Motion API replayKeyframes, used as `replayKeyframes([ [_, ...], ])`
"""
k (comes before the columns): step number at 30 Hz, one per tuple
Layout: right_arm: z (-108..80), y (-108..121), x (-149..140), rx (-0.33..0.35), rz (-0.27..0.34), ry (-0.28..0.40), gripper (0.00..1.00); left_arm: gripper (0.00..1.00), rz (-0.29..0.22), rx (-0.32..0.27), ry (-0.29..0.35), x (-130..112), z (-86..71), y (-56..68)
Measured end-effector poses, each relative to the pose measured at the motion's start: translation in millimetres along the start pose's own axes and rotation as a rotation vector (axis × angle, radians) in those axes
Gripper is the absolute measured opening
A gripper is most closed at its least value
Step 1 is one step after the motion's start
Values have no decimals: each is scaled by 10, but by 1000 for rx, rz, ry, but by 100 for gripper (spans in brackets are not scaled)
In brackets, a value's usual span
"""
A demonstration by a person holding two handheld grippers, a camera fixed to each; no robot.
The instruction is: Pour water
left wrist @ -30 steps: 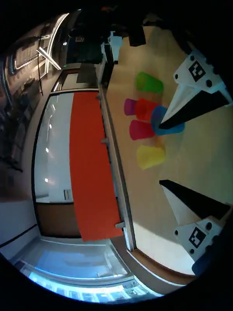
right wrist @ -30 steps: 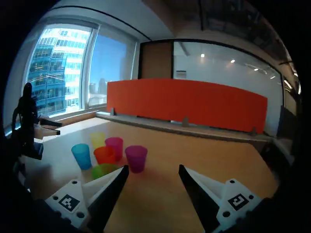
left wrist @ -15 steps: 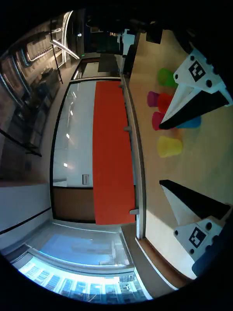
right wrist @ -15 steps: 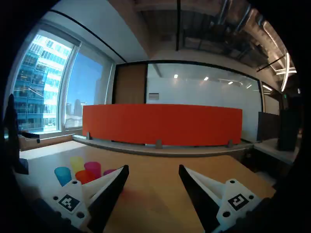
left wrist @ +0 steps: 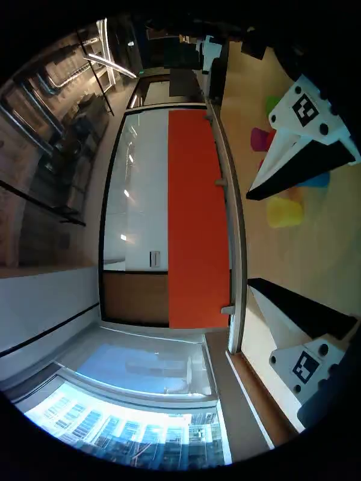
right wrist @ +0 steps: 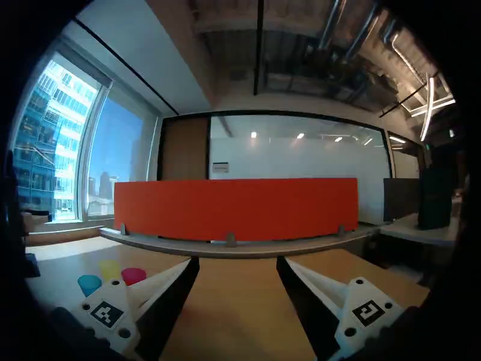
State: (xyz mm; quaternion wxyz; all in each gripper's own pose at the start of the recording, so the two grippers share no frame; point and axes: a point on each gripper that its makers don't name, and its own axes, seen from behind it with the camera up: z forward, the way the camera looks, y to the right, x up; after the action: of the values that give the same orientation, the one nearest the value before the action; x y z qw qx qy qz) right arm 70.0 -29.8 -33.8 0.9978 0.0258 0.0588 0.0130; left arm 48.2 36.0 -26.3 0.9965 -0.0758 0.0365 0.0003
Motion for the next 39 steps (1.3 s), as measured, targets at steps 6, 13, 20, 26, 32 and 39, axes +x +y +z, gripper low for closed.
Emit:
replayKeyframes([
  [6, -30, -8, -18, -5, -2, -1, 99, 96, -12, 29, 18, 34, 9, -58],
  [13, -60, 40, -54, -29, 5, -11, 99, 96, 42, 87, 43, 59, 4, -171],
  [20, -88, 106, -116, -49, 7, -45, 99, 96, 91, 139, 58, 4, 6, -223],
  [26, -103, 110, -73, -56, -8, -59, 99, 96, 92, 154, 48, -142, 32, -195],
  [32, -132, 101, -85, -62, -15, -78, 99, 96, 83, 173, 28, -336, 33, -206],
  [39, -161, 40, -63, -57, -20, -82, 99, 96, 71, 187, 20, -524, 52, -265],
])
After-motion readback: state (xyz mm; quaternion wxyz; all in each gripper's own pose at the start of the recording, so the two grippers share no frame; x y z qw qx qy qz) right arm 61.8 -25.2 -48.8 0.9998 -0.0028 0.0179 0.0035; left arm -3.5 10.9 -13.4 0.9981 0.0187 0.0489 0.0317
